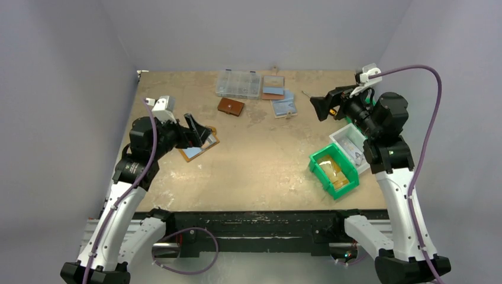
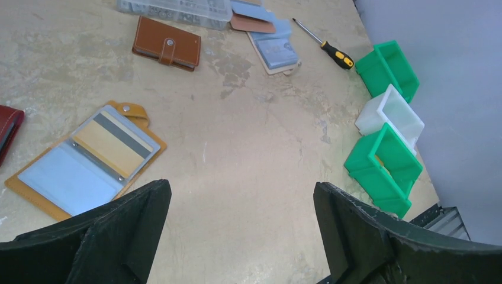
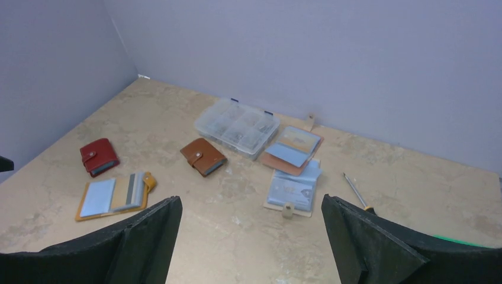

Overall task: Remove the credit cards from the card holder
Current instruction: Move the card holder to the center of the board.

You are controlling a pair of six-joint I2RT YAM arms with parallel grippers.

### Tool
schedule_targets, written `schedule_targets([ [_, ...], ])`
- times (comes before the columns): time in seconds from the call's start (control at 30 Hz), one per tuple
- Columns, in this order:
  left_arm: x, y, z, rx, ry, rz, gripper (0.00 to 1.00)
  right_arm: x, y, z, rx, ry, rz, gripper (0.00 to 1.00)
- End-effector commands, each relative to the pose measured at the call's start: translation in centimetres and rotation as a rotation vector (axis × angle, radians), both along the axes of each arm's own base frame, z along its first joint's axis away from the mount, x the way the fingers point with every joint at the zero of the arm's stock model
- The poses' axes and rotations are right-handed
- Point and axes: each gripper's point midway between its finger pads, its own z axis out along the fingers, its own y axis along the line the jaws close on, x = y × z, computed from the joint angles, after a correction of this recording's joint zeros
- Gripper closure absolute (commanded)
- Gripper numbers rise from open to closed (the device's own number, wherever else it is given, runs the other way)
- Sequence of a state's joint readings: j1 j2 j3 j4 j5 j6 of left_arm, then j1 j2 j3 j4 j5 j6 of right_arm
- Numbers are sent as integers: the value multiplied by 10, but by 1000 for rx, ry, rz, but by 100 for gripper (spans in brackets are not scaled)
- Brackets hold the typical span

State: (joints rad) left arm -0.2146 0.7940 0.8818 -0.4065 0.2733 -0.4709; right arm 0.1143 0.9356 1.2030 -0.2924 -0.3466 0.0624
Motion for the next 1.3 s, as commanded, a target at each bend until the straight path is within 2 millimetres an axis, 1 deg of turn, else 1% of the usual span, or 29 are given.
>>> schedule_targets([
  [0.0, -8, -5, -11, -24, 37, -25, 0, -2, -1, -14, 22, 39, -3, 1],
  [0.13, -9, -6, -20, -33, 56, -27, 0, -4, 3, -25, 0, 44, 38, 1],
  [0.3, -11, -10, -24, -59, 45, -45, 0, -7, 10, -42, -33, 47, 95, 1],
  [0.5, -9, -12, -30, -68, 56, -48, 0, -7, 12, -48, -45, 46, 121, 1],
  [0.57, -9, -15, -34, -82, 60, -61, 1, -10, 16, -56, -105, 29, 171, 1],
  [0.6, -9, -16, -38, -87, 66, -65, 0, -10, 17, -64, -142, 26, 194, 1],
  [0.67, -7, -15, -49, -79, 96, -51, 0, -14, 22, -82, -201, 27, 263, 1],
  [0.73, -4, -8, -66, -39, 156, -12, 0, -20, 30, -100, -216, 35, 340, 1],
  [0.8, -2, -1, -80, 6, 215, 23, 1, -28, 39, -113, -217, 35, 420, 1],
  [0.93, 8, 10, -102, 131, 297, 115, 1, -33, 45, -121, -206, 45, 470, 1],
  [0.97, 11, 9, -103, 163, 303, 124, 1, -33, 45, -124, -203, 52, 474, 1],
  [1.0, 14, 7, -109, 203, 313, 141, 2, -33, 46, -126, -202, 56, 479, 1],
  [1.1, 23, 5, -132, 336, 368, 191, 8, -33, 46, -131, -197, 69, 487, 1],
  [1.17, 31, 13, -149, 405, 431, 248, 16, -35, 47, -134, -194, 76, 494, 1],
  [1.2, 34, 16, -154, 433, 451, 270, 19, -35, 47, -135, -194, 78, 497, 1],
  [1.27, 45, 15, -158, 459, 457, 273, 22, -36, 47, -137, -194, 86, 498, 1],
])
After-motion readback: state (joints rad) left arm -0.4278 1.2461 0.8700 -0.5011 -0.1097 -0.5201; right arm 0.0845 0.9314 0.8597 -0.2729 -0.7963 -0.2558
